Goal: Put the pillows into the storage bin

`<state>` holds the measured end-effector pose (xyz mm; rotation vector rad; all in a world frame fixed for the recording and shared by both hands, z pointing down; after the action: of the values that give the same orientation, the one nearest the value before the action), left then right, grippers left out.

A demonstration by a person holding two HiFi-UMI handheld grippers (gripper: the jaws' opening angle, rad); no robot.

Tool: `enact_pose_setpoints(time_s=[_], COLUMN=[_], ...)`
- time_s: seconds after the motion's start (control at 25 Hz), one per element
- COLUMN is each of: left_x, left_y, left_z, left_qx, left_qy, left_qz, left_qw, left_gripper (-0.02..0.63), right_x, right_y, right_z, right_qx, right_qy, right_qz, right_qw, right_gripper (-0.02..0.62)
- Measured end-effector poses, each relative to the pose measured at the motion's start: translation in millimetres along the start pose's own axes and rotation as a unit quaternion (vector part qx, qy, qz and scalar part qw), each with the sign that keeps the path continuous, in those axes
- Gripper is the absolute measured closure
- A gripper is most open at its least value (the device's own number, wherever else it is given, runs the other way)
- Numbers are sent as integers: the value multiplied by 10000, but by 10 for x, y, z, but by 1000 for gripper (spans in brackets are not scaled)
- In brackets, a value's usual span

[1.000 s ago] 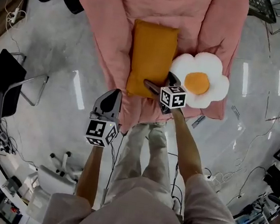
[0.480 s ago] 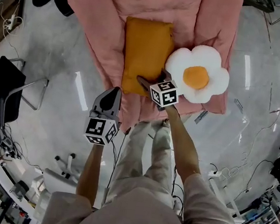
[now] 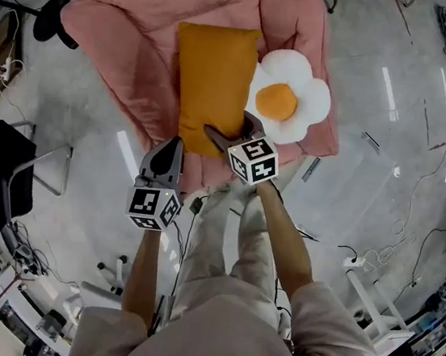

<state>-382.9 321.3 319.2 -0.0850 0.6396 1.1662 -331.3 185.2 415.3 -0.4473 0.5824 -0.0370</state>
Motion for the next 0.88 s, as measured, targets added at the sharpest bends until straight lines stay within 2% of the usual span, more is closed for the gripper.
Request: enact_pose_setpoints(time_s=[0.2,0.48,0.68,0.88], left_x=[-179,-612,-945,-1206], left_y=[-713,-1911,-2897,-3904], left_z=[-90,-134,-4,304], left_qx=[-280,-786,-1218,-1562], left_qy=[5,113,326,572], left_qz=[344,1127,1953,2619], left_qw=[9990,9904,9726,9506], left_gripper=[591,591,591,591], right_x=[1007,2504,3599,4579], right_y=[-249,-859,-1237,-1637], right_z=[-111,4,348,981], right_qx=[147,92,-329,-754], right_qy=[-550,-1181,-1673,-1810], right_qz=[351,1340,2211,2960], right_qw=[9978,9839,9602,9349], right_gripper=[250,250,252,252])
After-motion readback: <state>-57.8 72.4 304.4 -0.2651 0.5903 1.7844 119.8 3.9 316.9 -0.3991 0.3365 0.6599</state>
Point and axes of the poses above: the fingertips, and each gripper's own axes: x backward along the fingers, y to its left, z out of its underside, the point moved 5 cm from there along x, backward along the fingers
